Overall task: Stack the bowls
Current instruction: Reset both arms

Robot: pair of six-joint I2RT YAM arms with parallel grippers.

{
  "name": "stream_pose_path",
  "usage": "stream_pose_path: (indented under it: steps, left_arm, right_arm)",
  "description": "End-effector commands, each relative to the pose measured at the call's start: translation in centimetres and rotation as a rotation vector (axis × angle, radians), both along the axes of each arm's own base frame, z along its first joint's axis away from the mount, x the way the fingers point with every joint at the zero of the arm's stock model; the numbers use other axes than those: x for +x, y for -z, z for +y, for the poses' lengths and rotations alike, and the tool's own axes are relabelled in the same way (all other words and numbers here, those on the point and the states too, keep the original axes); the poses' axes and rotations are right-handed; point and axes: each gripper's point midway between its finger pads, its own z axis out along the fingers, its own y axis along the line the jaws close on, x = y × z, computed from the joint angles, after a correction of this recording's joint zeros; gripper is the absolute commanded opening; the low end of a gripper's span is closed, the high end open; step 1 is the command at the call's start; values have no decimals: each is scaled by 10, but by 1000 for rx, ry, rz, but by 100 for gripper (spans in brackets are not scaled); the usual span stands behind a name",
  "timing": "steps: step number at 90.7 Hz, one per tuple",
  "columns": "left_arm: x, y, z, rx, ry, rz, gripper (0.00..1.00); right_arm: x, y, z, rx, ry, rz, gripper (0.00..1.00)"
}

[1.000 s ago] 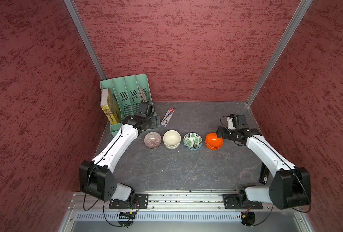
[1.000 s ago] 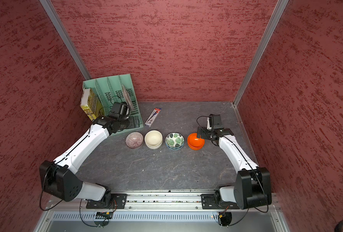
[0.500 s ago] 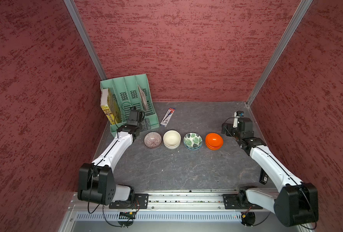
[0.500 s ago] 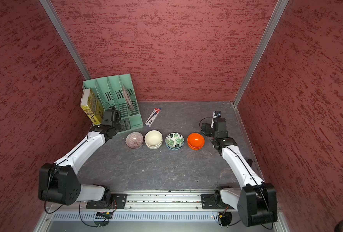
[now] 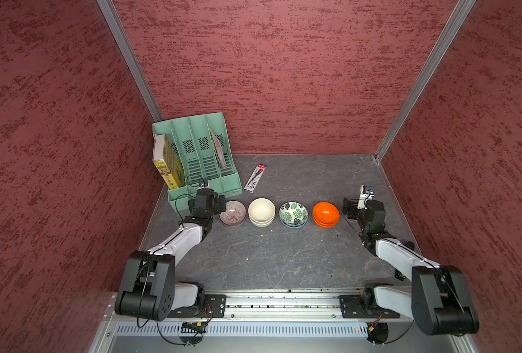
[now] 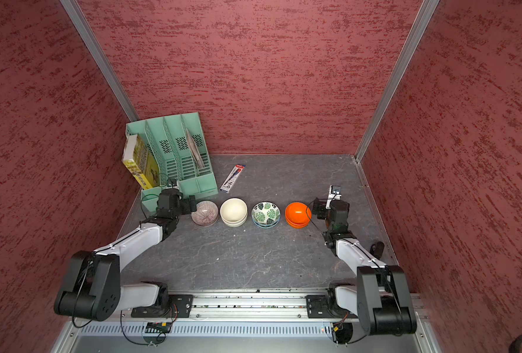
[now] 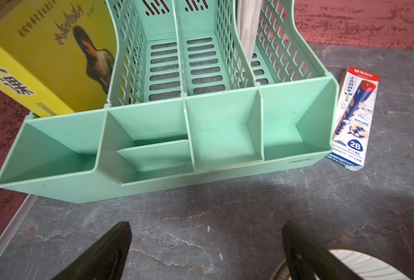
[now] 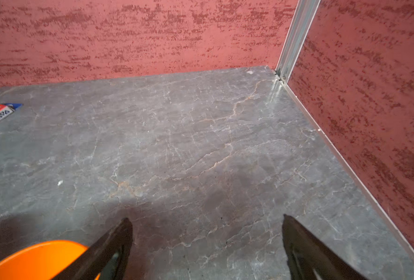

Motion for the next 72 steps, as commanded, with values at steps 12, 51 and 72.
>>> stream_pose_path:
  steps: [12, 51, 72]
  left_arm:
    - [1, -25, 22, -10, -73, -225, 100]
    - [2, -24, 15, 9, -3, -343, 100]
    - [3, -12, 6, 16, 63, -384, 100]
  right_arm:
    - [14, -26, 0, 10, -29, -180, 98]
    - [11, -9, 18, 21, -131, -265, 98]
    - [12, 0, 19, 21, -142, -258, 98]
